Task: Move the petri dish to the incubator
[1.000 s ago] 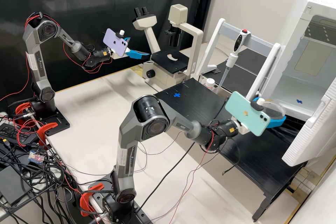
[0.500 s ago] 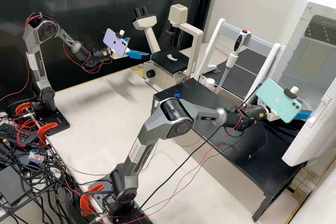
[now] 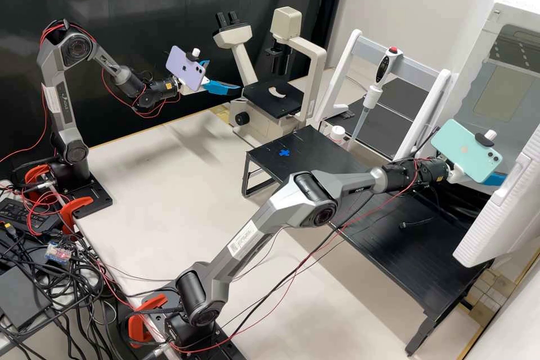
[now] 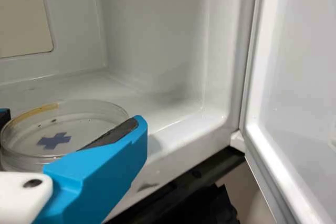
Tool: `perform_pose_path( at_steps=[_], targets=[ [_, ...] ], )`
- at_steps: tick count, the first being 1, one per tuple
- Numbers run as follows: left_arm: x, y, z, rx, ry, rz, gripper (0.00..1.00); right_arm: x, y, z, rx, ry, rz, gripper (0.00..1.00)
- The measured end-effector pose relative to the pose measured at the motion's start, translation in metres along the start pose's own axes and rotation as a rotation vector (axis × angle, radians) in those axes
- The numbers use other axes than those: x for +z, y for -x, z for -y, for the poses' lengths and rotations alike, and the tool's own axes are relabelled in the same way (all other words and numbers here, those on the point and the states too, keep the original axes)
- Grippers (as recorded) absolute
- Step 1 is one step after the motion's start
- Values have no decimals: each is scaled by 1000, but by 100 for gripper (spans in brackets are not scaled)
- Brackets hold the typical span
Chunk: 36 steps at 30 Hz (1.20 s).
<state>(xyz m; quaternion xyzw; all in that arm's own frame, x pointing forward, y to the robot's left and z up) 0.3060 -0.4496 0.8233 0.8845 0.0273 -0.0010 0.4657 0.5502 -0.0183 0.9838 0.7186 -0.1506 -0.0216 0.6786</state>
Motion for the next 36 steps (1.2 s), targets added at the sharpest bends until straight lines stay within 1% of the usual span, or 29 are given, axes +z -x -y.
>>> perform_pose_path(
  at_steps=[2,7,8,10,12,13,14,18,22,23,24,26,27,29,31,36],
  targets=[
    [0,0,0,0,0,0,100,0,-2,1,3,8,-3,0],
    [0,0,0,0,0,0,100,0,-4,4,3,14,-6,0],
    [0,0,0,0,0,0,100,-1,-5,7,-2,26,-7,100],
    [0,0,0,0,0,0,100,-2,-5,8,-4,37,-6,100],
    [0,0,0,0,0,0,100,-2,-5,9,-3,32,-5,100],
    [0,0,0,0,0,0,100,-4,-5,10,-1,42,-6,100],
    [0,0,0,0,0,0,100,-4,-5,10,2,43,-4,100],
    [0,0,0,0,0,0,100,-1,-4,14,5,55,19,100],
    [0,0,0,0,0,0,100,4,-4,20,-14,55,51,100],
    [0,0,0,0,0,0,100,5,-4,21,-19,41,61,100],
    [0,0,0,0,0,0,100,8,-4,23,-27,48,71,100],
    [0,0,0,0,0,0,100,6,1,21,-35,39,82,100],
    [0,0,0,0,0,0,100,4,5,19,-39,50,85,100],
    [0,0,0,0,0,0,100,3,9,17,-42,56,87,100],
    [0,0,0,0,0,0,100,2,14,16,-43,51,86,100],
    [0,0,0,0,0,0,100,5,29,14,-32,13,103,100]
  ],
)
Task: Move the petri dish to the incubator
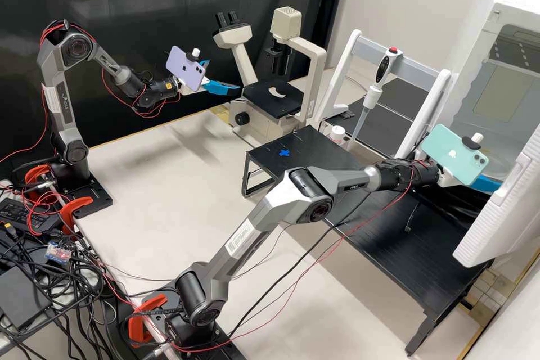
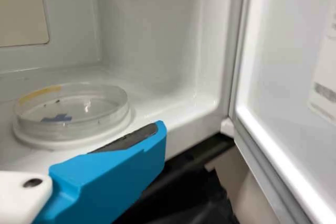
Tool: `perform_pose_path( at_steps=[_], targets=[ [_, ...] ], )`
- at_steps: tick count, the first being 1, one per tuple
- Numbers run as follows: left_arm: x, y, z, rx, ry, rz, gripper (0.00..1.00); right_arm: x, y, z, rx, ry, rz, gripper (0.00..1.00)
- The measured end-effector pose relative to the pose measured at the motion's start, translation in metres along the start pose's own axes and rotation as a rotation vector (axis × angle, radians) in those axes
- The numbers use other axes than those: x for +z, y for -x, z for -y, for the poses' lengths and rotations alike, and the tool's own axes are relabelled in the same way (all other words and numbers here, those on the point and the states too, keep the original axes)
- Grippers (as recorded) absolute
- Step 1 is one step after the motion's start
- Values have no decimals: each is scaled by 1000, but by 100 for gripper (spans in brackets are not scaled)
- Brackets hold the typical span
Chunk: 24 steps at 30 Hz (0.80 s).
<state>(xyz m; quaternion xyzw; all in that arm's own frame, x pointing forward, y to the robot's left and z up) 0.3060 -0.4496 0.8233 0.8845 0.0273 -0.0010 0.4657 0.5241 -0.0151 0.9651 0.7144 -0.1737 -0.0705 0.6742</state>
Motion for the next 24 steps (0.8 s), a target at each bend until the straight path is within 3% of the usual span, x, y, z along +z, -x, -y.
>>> perform_pose_path(
  at_steps=[3,6,8,13,24],
  targets=[
    [0,0,0,0,0,0,100,2,10,-5,25,1,0,100],
    [0,0,0,0,0,0,100,8,27,-12,60,-24,-2,100],
    [0,0,0,0,0,0,100,11,37,-16,85,4,-15,100],
    [0,0,0,0,0,0,100,29,85,-15,121,1,-64,100],
    [0,0,0,0,0,0,100,29,224,-9,242,0,-381,100]
  ],
)
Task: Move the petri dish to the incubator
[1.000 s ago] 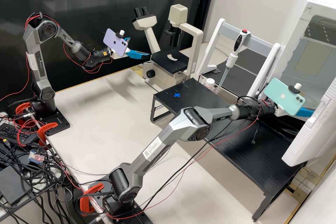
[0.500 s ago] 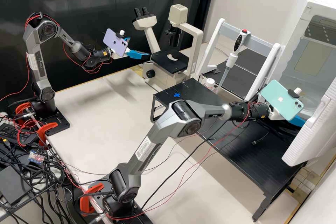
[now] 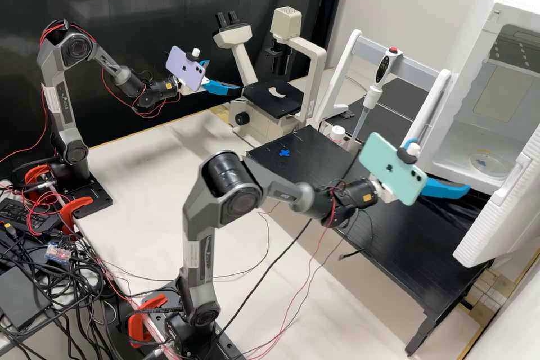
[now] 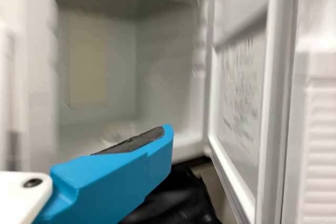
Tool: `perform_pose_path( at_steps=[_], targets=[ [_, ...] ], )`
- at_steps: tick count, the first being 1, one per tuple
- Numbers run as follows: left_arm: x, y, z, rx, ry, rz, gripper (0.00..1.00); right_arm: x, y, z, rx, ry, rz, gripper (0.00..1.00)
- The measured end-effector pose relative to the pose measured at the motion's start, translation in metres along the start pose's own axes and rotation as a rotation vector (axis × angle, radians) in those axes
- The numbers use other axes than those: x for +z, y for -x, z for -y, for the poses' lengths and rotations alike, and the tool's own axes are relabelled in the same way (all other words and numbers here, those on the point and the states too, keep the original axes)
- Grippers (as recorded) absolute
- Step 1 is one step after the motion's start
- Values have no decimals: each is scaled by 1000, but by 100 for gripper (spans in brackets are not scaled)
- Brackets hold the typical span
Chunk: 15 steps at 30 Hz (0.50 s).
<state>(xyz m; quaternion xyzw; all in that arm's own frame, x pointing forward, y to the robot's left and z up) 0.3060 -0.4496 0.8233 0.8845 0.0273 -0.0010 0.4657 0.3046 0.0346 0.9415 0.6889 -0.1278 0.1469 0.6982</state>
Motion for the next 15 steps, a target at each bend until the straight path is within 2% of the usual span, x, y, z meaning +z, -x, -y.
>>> perform_pose_path(
  at_steps=[3,7,12,15],
  targets=[
    [0,0,0,0,0,0,100,-17,34,-5,29,-20,-91,100],
    [0,0,0,0,0,0,100,-30,70,-2,22,-44,-159,100],
    [0,0,0,0,0,0,100,-44,104,12,-15,-84,-256,100],
    [0,0,0,0,0,0,100,-47,120,21,-63,-106,-282,100]
  ],
)
